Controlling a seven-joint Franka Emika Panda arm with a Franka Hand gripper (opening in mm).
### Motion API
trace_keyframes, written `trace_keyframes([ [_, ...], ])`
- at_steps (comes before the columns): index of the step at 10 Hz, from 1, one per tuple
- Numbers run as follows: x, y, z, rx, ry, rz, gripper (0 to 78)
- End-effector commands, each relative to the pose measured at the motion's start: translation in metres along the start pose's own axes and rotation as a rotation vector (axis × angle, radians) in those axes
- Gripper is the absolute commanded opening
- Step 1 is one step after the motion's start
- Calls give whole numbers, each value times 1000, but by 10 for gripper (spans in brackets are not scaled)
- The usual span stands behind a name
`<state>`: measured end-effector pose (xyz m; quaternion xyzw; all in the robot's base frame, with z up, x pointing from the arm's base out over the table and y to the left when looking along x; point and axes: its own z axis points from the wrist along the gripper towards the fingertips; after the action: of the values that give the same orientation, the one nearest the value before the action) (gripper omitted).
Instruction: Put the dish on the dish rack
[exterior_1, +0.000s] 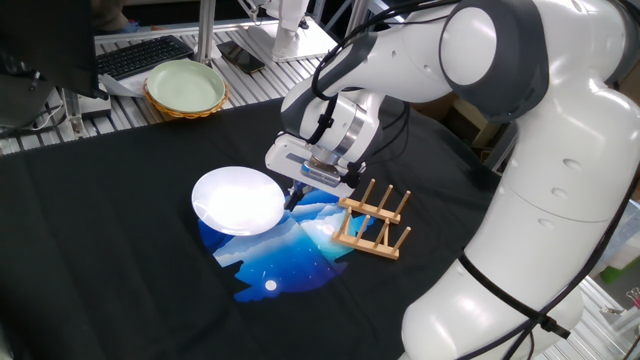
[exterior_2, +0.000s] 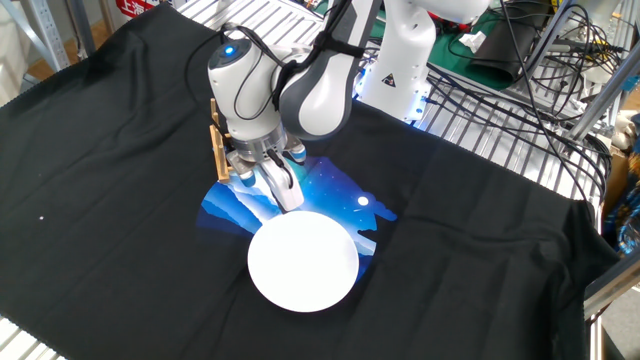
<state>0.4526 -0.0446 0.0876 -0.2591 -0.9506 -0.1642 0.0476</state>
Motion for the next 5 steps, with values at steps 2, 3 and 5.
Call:
trace_keyframes([
  [2,-1,0,-1,-3,-1,1,0],
  [3,-1,0,-1,-3,0,-3,0],
  [5,-1,0,-1,-3,0,-3,774],
])
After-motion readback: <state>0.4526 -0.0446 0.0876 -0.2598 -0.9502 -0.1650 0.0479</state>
